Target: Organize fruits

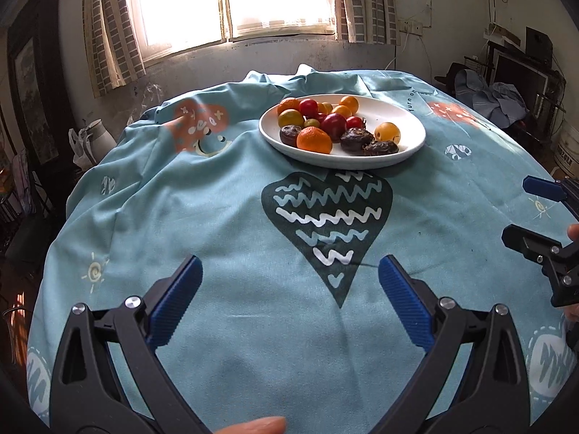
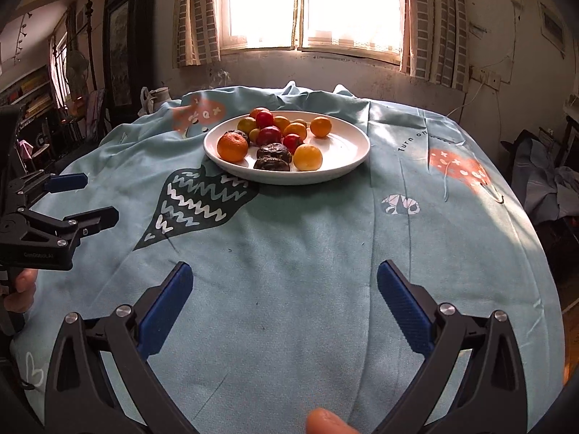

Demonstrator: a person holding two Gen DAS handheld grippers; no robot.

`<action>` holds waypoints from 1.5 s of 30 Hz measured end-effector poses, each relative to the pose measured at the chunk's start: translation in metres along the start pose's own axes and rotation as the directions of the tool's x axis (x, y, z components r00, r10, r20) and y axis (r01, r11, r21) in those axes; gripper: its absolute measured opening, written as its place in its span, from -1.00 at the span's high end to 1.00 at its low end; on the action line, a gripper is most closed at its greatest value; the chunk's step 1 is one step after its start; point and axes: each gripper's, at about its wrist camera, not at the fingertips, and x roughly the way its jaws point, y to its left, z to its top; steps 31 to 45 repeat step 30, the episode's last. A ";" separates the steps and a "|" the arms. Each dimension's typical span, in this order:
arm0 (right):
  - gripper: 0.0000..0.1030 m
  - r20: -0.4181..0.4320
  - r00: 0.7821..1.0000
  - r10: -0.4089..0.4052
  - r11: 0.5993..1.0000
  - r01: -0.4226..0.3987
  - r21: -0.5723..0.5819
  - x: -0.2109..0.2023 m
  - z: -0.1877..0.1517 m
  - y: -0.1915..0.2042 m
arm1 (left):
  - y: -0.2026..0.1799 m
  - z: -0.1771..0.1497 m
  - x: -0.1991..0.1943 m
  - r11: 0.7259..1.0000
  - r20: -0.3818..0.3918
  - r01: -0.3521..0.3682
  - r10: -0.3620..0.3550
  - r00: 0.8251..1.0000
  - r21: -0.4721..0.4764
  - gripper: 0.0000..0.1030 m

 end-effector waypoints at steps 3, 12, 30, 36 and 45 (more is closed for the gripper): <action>-0.97 0.013 1.000 -0.001 1.000 0.001 -0.013 -0.003 -0.001 0.002 | -0.003 -0.002 0.004 1.000 -0.007 0.004 -0.004 1.000 0.009 -0.93; -0.97 -0.007 1.000 0.004 0.999 -0.005 -0.041 0.002 -0.004 0.008 | -0.002 -0.004 0.005 1.000 -0.011 0.009 -0.009 1.000 0.000 -0.93; -0.97 -0.014 1.000 0.004 0.999 -0.005 -0.039 0.002 -0.004 0.011 | 0.000 -0.002 0.001 1.000 0.027 -0.010 0.011 1.000 -0.015 -0.93; -0.97 -0.014 1.000 0.004 0.999 -0.005 -0.039 0.002 -0.004 0.011 | 0.000 -0.002 0.001 1.000 0.027 -0.010 0.011 1.000 -0.015 -0.93; -0.97 -0.014 1.000 0.004 0.999 -0.005 -0.039 0.002 -0.004 0.011 | 0.000 -0.002 0.001 1.000 0.027 -0.010 0.011 1.000 -0.015 -0.93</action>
